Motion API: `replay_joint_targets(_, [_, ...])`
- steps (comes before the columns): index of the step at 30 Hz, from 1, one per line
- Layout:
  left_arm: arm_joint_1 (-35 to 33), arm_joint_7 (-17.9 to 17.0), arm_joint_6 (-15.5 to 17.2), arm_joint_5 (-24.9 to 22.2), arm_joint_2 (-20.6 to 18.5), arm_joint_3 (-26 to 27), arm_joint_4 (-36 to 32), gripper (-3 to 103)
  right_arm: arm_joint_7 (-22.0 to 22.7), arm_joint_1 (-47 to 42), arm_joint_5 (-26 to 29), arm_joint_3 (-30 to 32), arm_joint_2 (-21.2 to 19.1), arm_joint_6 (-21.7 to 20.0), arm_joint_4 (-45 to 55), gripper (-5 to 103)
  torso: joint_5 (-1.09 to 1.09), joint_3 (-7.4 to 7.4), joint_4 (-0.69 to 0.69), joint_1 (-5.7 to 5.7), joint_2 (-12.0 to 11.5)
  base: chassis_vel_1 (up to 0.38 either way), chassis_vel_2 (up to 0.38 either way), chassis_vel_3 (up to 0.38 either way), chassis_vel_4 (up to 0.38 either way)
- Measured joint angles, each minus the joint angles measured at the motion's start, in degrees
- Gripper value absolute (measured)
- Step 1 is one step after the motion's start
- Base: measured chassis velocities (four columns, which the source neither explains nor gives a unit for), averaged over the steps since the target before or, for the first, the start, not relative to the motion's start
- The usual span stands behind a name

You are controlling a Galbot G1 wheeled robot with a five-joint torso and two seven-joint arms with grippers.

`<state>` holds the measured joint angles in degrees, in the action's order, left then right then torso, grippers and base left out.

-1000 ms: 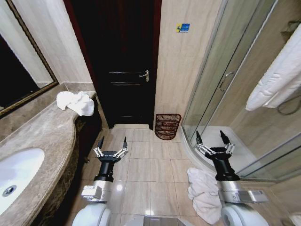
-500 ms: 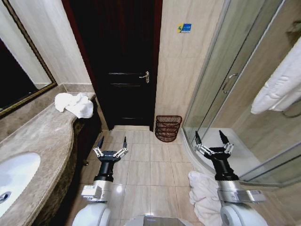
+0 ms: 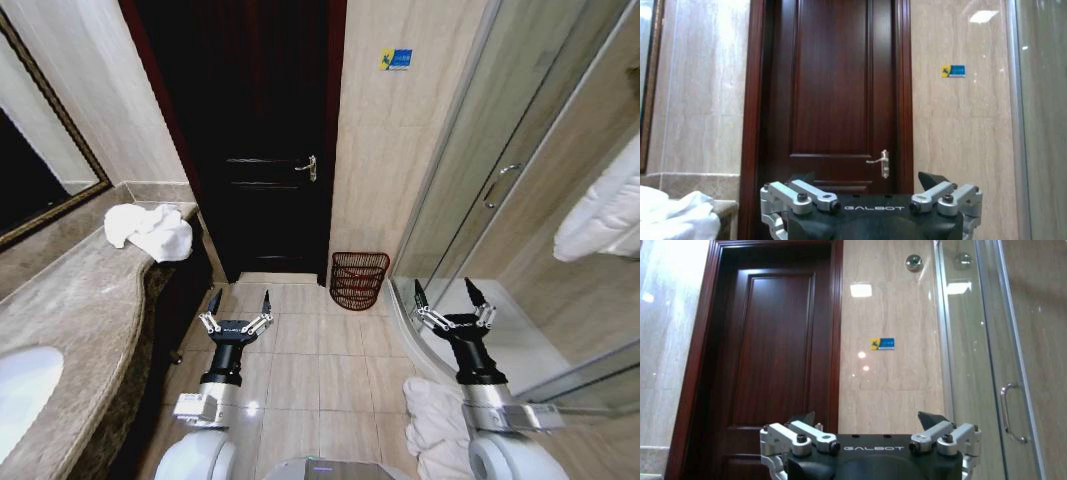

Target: Discard the used towel into the hamper.

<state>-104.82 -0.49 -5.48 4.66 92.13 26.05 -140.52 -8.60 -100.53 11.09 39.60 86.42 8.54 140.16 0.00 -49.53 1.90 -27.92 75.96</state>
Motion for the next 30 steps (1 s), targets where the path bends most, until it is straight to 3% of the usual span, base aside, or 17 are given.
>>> replay_joint_targets(30, [0.2,-1.0,0.0,-0.2,0.0,0.3,0.3,100,-0.6,0.2,0.1,0.0,-0.2,0.4,-0.4,100,0.01,0.00,0.01,-0.01,0.0,-0.052,0.109,0.114,-0.052])
